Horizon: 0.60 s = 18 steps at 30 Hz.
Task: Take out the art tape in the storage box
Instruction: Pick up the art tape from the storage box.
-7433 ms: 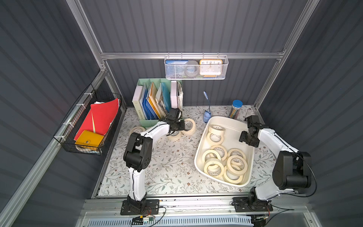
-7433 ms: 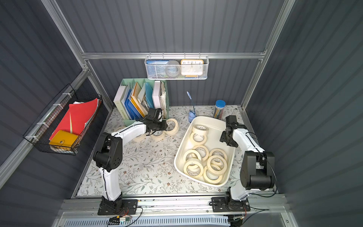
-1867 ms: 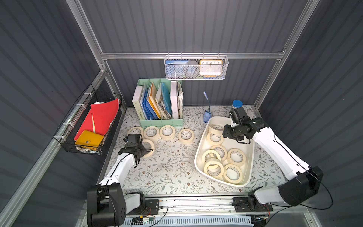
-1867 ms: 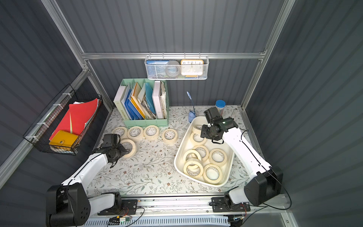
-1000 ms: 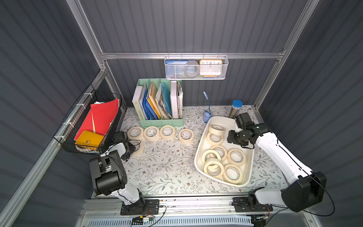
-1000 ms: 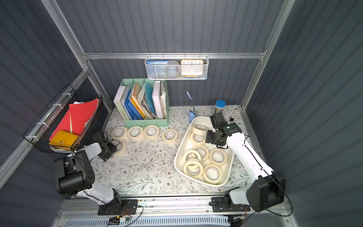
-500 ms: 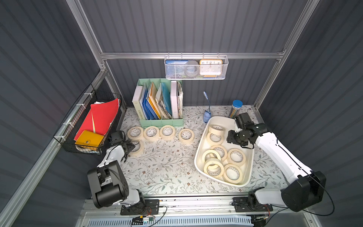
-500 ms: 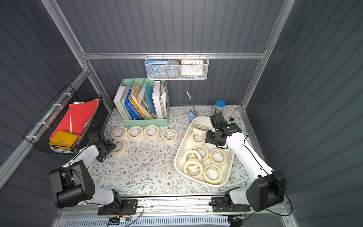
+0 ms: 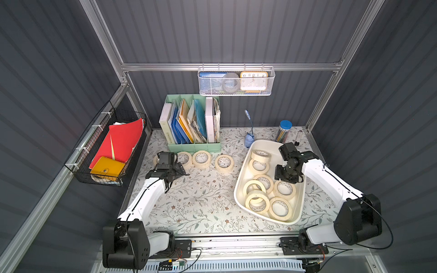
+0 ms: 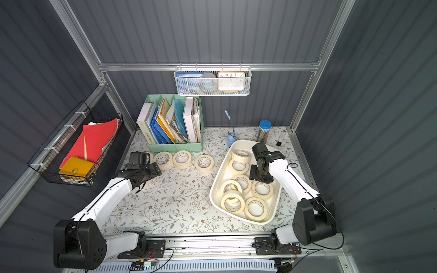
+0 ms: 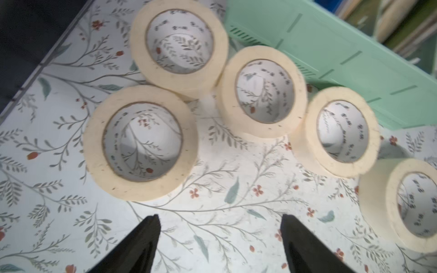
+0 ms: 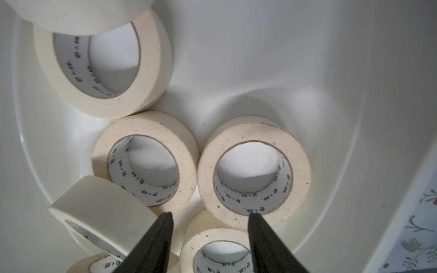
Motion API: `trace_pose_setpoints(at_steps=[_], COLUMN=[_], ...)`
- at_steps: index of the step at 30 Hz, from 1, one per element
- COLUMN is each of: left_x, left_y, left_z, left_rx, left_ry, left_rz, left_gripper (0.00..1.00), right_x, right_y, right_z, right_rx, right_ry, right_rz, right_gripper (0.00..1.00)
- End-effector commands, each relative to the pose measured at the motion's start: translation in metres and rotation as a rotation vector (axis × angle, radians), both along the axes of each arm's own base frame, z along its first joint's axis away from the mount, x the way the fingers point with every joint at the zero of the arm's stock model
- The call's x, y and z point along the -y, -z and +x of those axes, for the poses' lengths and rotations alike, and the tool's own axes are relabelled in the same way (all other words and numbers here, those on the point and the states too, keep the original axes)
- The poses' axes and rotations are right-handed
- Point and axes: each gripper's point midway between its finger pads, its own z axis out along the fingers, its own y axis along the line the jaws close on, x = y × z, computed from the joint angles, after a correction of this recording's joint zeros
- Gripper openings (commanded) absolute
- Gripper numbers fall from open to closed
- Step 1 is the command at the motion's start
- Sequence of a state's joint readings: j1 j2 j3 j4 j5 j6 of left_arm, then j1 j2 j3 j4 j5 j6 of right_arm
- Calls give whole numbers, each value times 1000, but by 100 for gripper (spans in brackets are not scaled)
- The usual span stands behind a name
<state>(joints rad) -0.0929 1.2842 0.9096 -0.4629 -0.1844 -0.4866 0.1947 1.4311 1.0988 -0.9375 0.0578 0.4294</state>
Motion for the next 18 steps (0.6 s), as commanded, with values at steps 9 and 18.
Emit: trace_pose_setpoints(at_steps=[9, 18], left_x=[64, 79], left_y=[-47, -57], left_z=[35, 39], left_rx=[63, 90], left_ry=[202, 246], left_rz=[79, 54], left_gripper=[97, 100], right_x=[61, 64], right_y=[53, 86], right_z=[-18, -11], right_rx=[-125, -168], right_ry=[201, 230], right_rz=[-30, 3], right_gripper=[64, 62])
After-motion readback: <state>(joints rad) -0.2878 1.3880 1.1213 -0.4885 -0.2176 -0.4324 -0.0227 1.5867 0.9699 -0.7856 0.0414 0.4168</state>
